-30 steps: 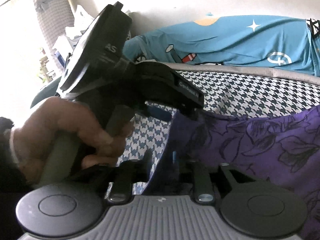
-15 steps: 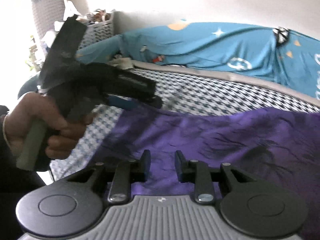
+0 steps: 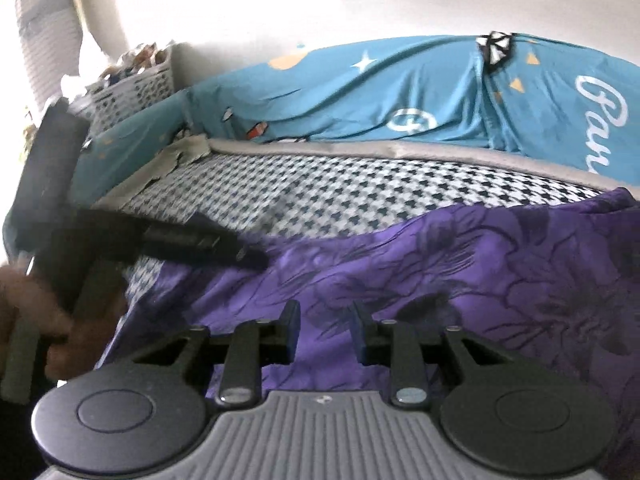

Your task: Fold clothes

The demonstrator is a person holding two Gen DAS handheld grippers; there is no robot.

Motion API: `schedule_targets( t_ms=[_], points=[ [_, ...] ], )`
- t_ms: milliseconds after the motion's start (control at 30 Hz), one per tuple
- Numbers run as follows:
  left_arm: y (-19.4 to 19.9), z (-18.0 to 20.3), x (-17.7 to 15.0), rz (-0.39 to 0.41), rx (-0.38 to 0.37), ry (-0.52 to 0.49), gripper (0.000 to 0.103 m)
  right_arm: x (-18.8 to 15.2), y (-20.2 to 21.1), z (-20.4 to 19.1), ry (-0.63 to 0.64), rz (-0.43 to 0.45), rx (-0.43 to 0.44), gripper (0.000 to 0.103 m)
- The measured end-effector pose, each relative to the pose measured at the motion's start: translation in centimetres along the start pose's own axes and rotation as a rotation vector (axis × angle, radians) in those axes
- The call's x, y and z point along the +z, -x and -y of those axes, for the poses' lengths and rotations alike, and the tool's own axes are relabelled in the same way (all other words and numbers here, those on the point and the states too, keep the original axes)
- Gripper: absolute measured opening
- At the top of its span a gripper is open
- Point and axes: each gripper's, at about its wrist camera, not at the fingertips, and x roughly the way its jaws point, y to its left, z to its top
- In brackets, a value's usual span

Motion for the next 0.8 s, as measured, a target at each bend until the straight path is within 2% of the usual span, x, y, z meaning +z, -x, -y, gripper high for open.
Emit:
schedule_targets(
  t_ms=[267,467,633,800],
  points=[
    [-0.9,0.8,-1.3,-0.031,0.002,-0.009,0.091,2.1,-1.6,2.5,-0.035,0.041,-0.004,0.028],
    [-1.4,1.8,-1.8,-0.044,0.003,-0.038,0.092,2.4,-3.8,3.8,-0.038,0.015,-0.014,0.028],
    [-1.6,2.5,-1.9,-0.054,-0.010,-0.054,0.095,2.3,-5.8,5.1,-0.076,-0.041,-0.025,0.028],
    [-1.9,3.2,-2.3,-0.074,-0.013,-0.073,0.096,2.4,-7.1,5.5,-0.087,-0.064,-0.047,0.024]
  ],
)
